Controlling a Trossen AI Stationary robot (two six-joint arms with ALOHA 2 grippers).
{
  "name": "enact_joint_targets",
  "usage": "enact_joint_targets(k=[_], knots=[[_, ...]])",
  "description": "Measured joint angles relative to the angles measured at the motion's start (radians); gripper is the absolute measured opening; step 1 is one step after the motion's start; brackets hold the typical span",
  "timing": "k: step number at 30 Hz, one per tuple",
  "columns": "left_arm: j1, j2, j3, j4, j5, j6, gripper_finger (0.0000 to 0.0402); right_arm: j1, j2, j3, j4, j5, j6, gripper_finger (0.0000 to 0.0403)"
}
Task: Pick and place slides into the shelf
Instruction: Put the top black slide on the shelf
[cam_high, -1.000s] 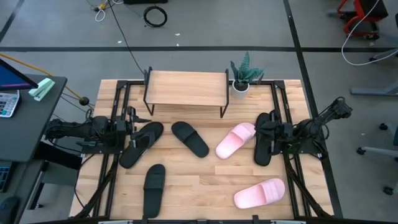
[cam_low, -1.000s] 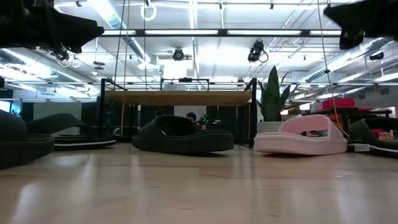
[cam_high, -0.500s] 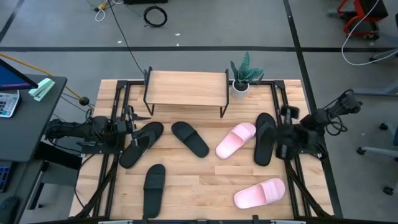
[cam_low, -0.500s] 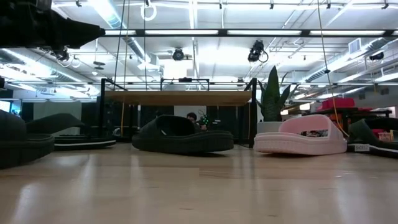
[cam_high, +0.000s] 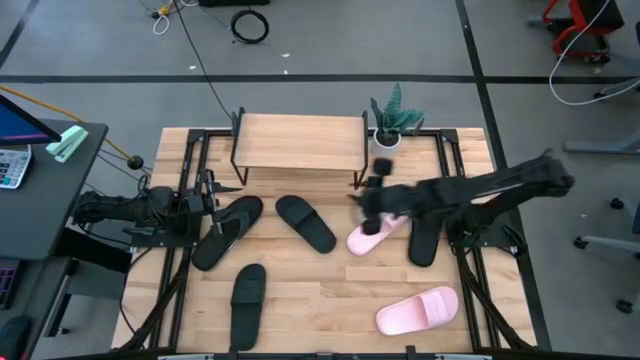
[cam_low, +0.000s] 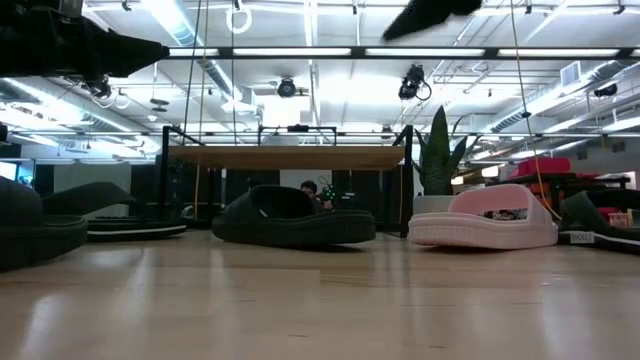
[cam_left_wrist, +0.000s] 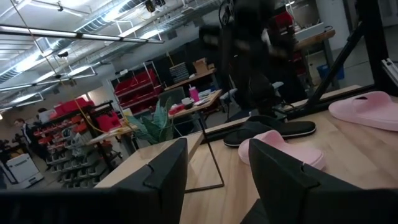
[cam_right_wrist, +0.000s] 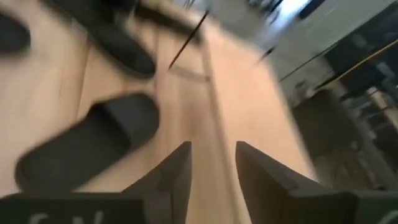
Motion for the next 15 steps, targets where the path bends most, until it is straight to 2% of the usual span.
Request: enact_joint_targets(k=[3, 8, 15], knots=[[0.0, 0.0, 0.0, 0.0, 0.0, 0.0, 0.0177, -0.042, 0.146, 0.0, 0.037, -0.079, -0.004, 0.0148], [0.0, 0.0, 0.0, 0.0, 0.0, 0.0, 0.0173, -0.073, 0.352, 0.0, 0.108, -0.093, -0.172, 0.0154], [0.0, 0.0, 0.0, 0.0, 0.0, 0.0, 0.0174, -0.095, 0.52, 0.0, 0.388, -0.133, -0.301, 0.0154]])
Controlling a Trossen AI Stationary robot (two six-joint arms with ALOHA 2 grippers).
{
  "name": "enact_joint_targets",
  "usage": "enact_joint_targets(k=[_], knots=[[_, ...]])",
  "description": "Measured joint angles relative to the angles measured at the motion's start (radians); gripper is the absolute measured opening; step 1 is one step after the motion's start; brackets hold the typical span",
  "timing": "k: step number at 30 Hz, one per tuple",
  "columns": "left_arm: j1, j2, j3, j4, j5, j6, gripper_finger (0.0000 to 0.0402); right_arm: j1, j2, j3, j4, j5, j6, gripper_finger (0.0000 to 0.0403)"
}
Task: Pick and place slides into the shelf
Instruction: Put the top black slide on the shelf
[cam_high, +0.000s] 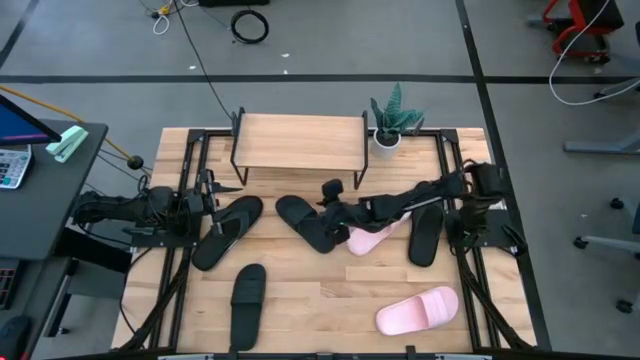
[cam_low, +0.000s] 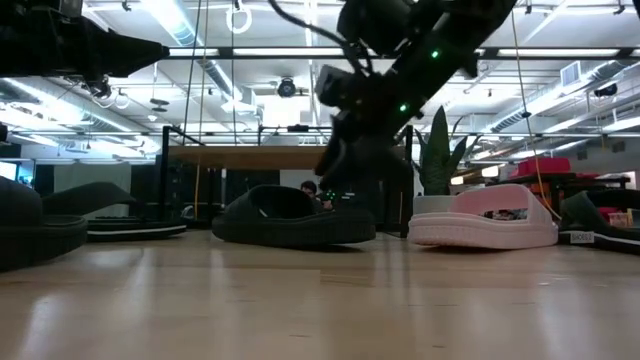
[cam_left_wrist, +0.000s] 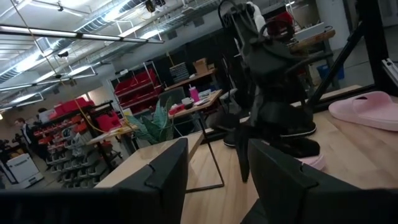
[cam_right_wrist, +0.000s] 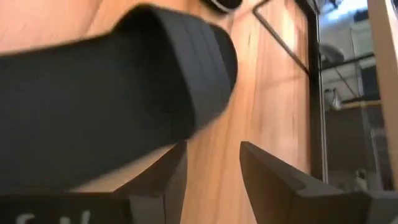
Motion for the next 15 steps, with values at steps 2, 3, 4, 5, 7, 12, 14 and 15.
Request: enact_joint_targets(k=[2, 3, 4, 5, 7, 12, 14, 15], knots=[[0.0, 0.0, 0.0, 0.0, 0.0, 0.0, 0.0174, -0.002, 0.017, 0.0, 0.069, -0.058, -0.003, 0.0154], [0.0, 0.0, 0.0, 0.0, 0.0, 0.0, 0.0173, -0.002, 0.024, 0.0, 0.095, -0.088, -0.003, 0.0154], [0.0, 0.0, 0.0, 0.0, 0.0, 0.0, 0.0172, -0.002, 0.028, 0.0, 0.113, -0.118, -0.003, 0.0154], [0.0, 0.0, 0.0, 0.0, 0.0, 0.0, 0.0172, -0.001, 0.032, 0.0, 0.116, -0.135, -0.003, 0.0154], [0.0, 0.0, 0.0, 0.0, 0.0, 0.0, 0.0173, 0.0, 0.043, 0.0, 0.125, -0.151, -0.003, 0.0154], [0.0, 0.0, 0.0, 0.001, 0.0, 0.001, 0.0176, -0.017, 0.055, 0.0, 0.167, -0.158, -0.012, 0.0154], [0.0, 0.0, 0.0, 0.003, 0.0, 0.001, 0.0175, -0.032, 0.072, 0.001, 0.209, -0.17, -0.013, 0.0154], [0.0, 0.0, 0.0, 0.006, 0.0, 0.002, 0.0175, -0.04, 0.082, 0.001, 0.22, -0.173, -0.013, 0.0154]])
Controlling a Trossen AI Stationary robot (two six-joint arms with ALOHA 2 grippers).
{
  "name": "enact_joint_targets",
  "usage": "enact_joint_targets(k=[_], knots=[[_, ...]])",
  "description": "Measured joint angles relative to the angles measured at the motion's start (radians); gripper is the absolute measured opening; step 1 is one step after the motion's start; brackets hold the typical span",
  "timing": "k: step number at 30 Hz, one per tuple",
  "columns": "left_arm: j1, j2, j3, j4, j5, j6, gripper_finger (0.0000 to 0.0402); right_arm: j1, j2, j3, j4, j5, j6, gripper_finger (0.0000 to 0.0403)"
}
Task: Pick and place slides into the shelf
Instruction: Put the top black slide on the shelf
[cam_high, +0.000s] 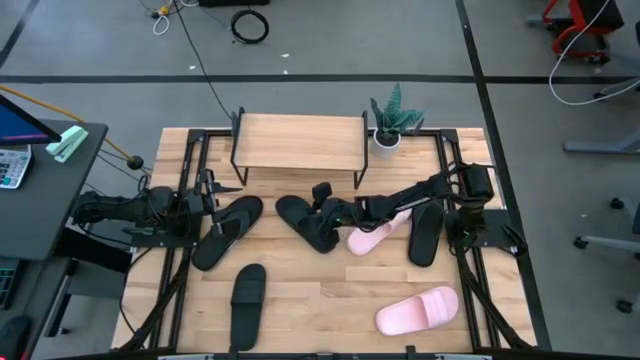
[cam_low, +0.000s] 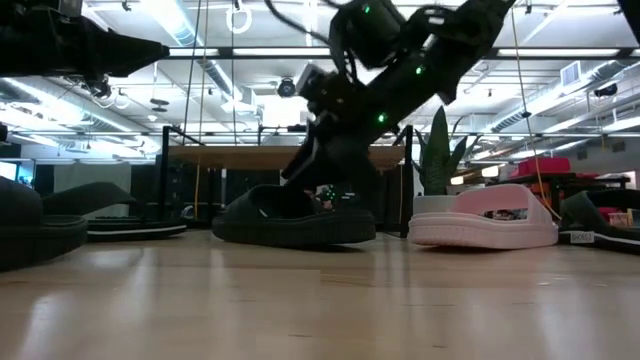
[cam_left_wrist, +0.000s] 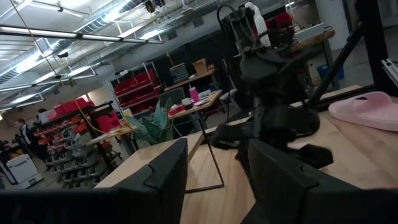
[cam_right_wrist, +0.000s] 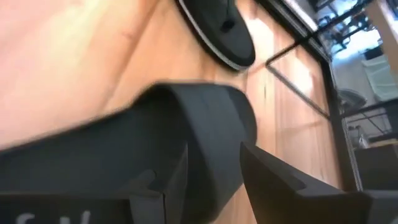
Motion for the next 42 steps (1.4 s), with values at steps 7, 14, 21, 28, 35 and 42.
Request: enact_joint_targets(k=[7, 14, 21, 28, 35, 42], knots=[[0.0, 0.0, 0.0, 0.008, 0.0, 0.012, 0.0174, -0.028, 0.061, 0.012, 0.049, -0.027, -0.046, 0.0154], [0.0, 0.0, 0.0, 0.009, 0.0, 0.012, 0.0172, -0.056, 0.067, 0.063, 0.048, -0.03, -0.048, 0.0131], [0.0, 0.0, 0.0, 0.009, 0.0, 0.009, 0.0172, -0.105, 0.066, 0.068, 0.025, -0.096, -0.028, 0.0019], [0.0, 0.0, 0.0, 0.008, 0.0, 0.003, 0.0173, -0.087, 0.019, 0.066, 0.021, -0.115, 0.116, 0.0011], [0.0, 0.0, 0.0, 0.008, 0.0, -0.003, 0.0174, 0.037, -0.184, 0.068, 0.026, -0.045, 0.3, 0.0014], [0.0, 0.0, 0.0, 0.009, 0.0, -0.002, 0.0173, 0.05, -0.371, 0.069, 0.01, 0.508, 0.081, 0.0009]])
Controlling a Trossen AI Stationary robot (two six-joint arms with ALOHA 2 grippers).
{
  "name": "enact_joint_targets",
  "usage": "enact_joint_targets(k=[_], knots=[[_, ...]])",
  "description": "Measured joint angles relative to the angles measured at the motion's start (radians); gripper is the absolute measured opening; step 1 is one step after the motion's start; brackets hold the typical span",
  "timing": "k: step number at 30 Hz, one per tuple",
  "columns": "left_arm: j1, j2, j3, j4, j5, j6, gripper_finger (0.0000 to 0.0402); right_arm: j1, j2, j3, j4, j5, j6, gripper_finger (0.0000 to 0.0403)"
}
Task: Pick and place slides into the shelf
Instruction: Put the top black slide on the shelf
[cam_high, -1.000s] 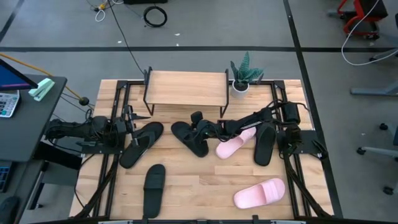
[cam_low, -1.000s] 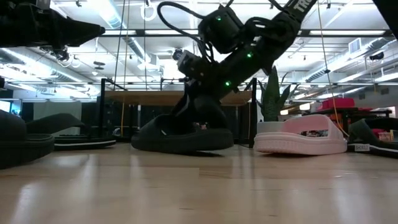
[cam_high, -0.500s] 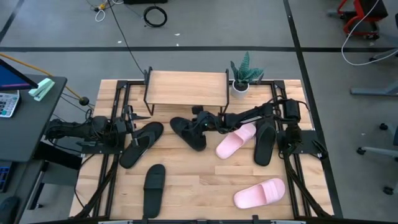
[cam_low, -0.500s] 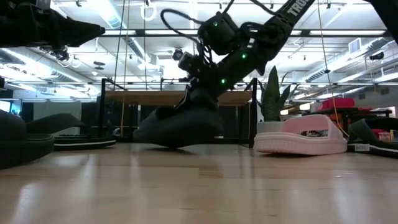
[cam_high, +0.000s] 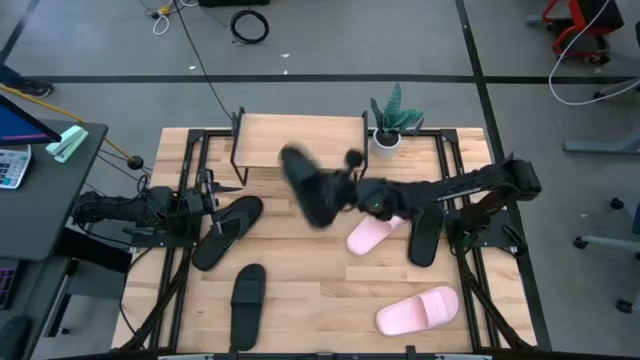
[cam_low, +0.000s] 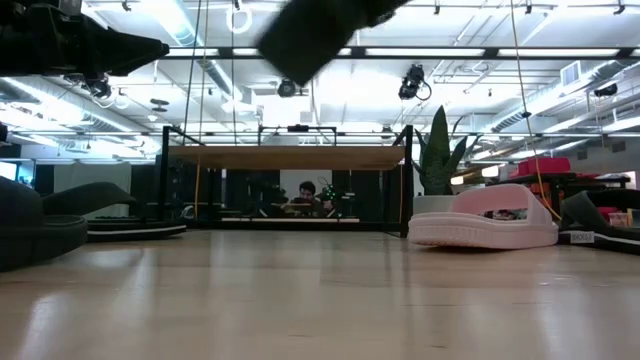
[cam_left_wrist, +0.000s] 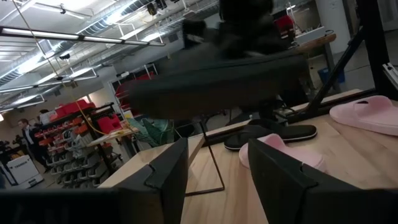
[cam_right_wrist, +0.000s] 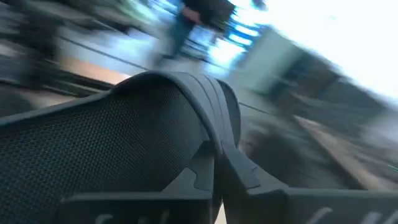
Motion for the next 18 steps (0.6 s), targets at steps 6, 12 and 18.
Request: enact_joint_targets(k=[6, 12, 18], knots=[[0.0, 0.0, 0.0, 0.012, 0.0, 0.008, 0.0172, -0.142, -0.028, 0.0, -0.101, 0.152, -0.06, 0.001], [0.0, 0.0, 0.0, 0.036, 0.0, 0.008, 0.0174, -0.29, 0.029, -0.001, -0.24, 0.144, -0.055, 0.0012], [0.0, 0.0, 0.0, 0.036, 0.0, 0.009, 0.0174, -0.366, 0.049, -0.001, -0.306, 0.141, -0.033, 0.001]])
